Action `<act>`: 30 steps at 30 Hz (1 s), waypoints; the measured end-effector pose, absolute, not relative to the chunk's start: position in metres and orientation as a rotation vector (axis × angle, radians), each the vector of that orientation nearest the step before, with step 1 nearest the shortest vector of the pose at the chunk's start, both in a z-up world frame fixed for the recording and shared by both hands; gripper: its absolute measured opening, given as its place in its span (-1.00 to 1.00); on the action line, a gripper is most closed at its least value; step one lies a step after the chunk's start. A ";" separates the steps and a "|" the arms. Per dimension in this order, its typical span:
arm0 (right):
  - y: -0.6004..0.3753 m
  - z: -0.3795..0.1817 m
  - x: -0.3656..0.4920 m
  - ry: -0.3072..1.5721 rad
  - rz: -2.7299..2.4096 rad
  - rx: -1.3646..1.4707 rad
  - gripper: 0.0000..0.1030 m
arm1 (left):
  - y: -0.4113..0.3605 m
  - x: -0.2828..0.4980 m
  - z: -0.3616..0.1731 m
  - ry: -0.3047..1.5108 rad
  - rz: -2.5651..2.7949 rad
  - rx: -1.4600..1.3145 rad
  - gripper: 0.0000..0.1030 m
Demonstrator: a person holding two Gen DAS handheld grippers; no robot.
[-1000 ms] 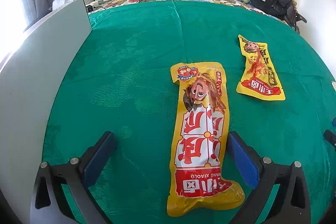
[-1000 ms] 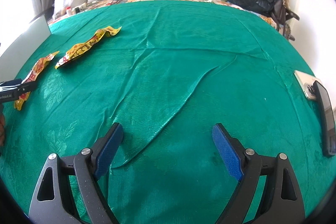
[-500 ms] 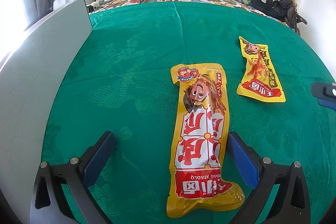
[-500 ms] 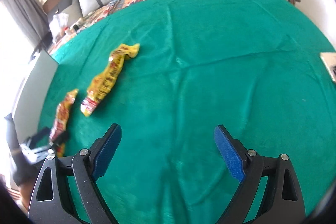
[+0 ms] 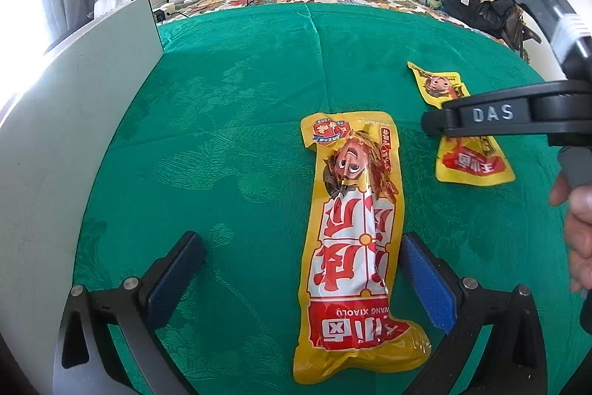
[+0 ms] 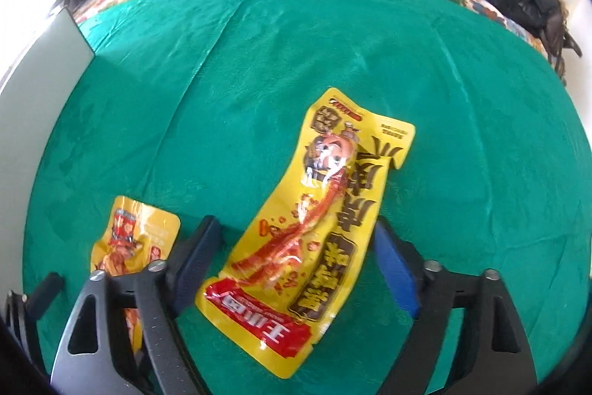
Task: Organize snacks
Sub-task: 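Grasp the smaller yellow packet with the right gripper while the left grasps the larger packet, then carry both yellow packets into the white box and open both grippers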
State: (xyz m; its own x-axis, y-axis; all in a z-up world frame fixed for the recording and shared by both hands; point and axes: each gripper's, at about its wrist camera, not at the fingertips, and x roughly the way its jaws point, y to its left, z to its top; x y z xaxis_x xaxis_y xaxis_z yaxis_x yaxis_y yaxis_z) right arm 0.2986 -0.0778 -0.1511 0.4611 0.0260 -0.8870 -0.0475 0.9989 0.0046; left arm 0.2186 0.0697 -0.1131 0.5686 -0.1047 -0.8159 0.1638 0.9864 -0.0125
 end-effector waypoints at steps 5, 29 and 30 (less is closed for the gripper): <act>-0.112 -0.141 0.271 1.102 0.076 0.078 -0.09 | 0.070 0.219 -0.113 0.954 -0.156 0.068 1.00; -0.192 -0.125 0.144 1.032 0.236 0.532 -0.14 | 0.092 0.155 -0.074 1.094 -0.286 -0.169 -0.18; -0.192 -0.123 0.142 1.025 0.247 0.556 -0.14 | 0.096 0.150 -0.068 1.086 -0.291 -0.194 -0.18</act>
State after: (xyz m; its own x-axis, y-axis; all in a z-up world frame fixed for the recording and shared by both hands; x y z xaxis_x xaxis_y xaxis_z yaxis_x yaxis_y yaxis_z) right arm 0.1424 -0.1919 -0.1232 0.5068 0.4451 -0.7383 0.0602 0.8360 0.5454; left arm 0.1500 0.0958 -0.0682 0.4336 -0.3262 -0.8400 0.1378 0.9452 -0.2959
